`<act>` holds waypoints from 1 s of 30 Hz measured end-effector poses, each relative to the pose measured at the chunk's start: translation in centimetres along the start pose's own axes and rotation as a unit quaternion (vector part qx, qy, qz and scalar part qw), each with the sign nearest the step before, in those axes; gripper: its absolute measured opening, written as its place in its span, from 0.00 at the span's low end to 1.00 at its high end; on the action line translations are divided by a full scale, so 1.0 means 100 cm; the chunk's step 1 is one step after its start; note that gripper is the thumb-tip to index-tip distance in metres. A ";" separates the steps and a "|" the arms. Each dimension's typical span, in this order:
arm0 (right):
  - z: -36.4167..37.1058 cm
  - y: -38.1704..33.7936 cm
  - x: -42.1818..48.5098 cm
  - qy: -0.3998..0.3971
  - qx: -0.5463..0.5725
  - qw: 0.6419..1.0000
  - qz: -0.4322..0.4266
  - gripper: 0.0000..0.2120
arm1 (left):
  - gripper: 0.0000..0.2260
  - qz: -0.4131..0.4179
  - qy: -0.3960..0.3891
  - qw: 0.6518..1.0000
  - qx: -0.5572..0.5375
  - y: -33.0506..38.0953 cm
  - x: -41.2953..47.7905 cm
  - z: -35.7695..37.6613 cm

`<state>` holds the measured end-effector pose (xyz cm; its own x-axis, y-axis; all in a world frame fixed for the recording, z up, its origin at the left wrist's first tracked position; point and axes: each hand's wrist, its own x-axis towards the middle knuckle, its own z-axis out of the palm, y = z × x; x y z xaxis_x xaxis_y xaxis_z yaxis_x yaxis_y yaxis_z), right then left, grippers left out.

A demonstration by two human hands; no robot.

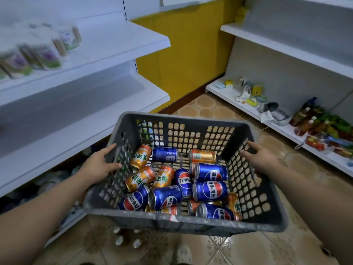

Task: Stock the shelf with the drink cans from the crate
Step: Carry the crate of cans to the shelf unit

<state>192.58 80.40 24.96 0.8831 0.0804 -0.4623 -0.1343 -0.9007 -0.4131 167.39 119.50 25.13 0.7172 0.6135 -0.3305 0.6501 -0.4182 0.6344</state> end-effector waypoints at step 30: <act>0.267 0.043 -0.039 0.106 0.215 0.946 0.217 0.28 | 0.34 0.124 -0.187 0.968 0.117 -0.132 0.201 0.065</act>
<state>176.55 87.58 3.99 0.7666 -0.3858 -0.5133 -0.6358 -0.5681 -0.5226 174.87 132.97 5.61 0.8706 0.2085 -0.4457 0.4544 -0.6882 0.5657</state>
